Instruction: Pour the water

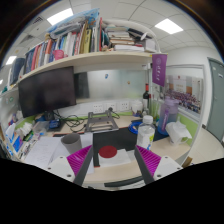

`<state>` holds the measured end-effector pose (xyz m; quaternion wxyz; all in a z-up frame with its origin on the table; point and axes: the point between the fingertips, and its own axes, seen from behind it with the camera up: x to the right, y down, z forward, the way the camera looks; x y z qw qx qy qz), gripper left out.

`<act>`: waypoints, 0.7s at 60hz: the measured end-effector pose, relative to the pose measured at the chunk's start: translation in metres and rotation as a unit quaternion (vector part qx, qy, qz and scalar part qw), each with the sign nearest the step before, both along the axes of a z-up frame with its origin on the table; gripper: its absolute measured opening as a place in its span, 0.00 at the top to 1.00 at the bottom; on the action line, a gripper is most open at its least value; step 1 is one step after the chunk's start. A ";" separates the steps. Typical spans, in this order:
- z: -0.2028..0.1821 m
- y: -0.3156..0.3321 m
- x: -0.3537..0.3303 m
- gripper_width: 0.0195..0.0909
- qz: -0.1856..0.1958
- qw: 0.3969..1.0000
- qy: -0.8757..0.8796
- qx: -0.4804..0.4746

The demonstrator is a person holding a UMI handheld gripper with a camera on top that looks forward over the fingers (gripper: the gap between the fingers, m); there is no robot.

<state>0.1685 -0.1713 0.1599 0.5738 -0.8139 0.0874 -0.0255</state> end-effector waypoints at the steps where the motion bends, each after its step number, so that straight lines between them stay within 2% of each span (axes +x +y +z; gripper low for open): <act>1: -0.005 0.003 0.011 0.08 -0.004 1.000 0.000 -0.002; 13: -0.034 0.047 0.114 0.08 -0.040 0.999 -0.012 0.000; 28: -0.074 0.106 0.155 0.08 -0.011 0.999 -0.033 0.006; 42: -0.081 0.137 0.160 0.39 0.030 0.998 -0.049 0.040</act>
